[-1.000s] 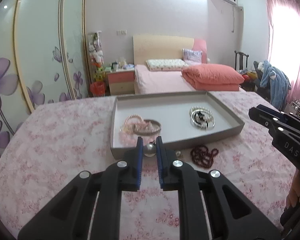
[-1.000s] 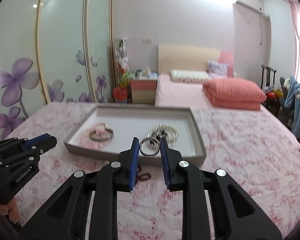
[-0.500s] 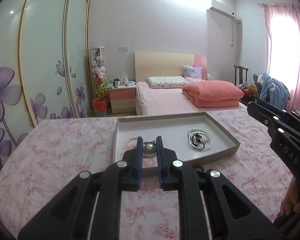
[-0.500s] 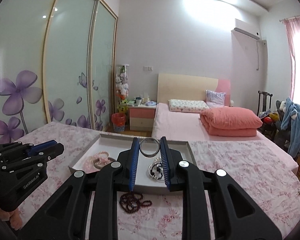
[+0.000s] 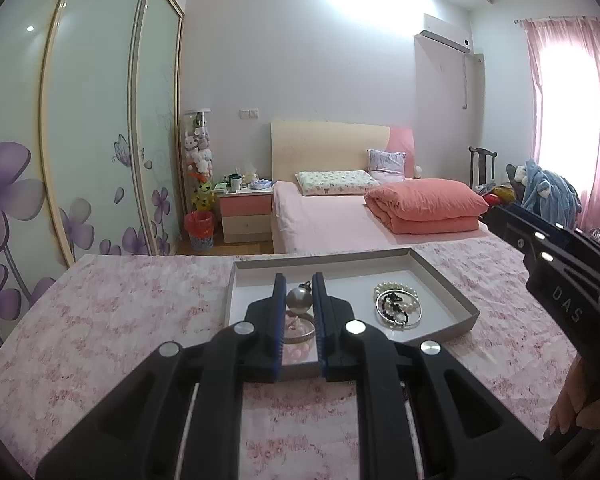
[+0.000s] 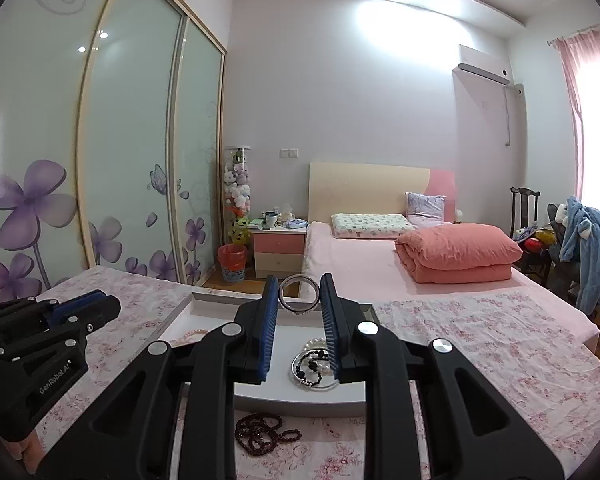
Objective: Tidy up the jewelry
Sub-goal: 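Carry the silver ring and pearl earring into the tray and open both tools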
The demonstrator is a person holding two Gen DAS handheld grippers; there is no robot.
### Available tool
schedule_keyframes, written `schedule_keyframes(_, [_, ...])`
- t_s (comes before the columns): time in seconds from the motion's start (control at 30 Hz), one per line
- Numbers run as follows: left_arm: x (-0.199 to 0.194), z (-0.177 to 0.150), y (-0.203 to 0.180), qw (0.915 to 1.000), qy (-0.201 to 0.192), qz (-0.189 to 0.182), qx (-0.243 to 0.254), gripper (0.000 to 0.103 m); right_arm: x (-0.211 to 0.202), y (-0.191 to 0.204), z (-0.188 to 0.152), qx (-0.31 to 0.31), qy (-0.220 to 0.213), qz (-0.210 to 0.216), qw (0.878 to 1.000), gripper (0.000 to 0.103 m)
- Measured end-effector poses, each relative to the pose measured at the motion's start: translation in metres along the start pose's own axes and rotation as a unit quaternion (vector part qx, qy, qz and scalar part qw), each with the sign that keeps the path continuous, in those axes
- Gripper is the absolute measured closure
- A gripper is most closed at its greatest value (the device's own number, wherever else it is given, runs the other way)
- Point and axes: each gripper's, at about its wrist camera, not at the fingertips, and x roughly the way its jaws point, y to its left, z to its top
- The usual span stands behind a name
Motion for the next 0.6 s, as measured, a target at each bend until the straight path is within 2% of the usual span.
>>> schedule_keyframes(0.6, [0.024,0.007,-0.003,1.0,0.005,-0.005,-0.002,0.089,0.016,-0.001,0.0,0.002,0.013,-0.007,1.0,0.08])
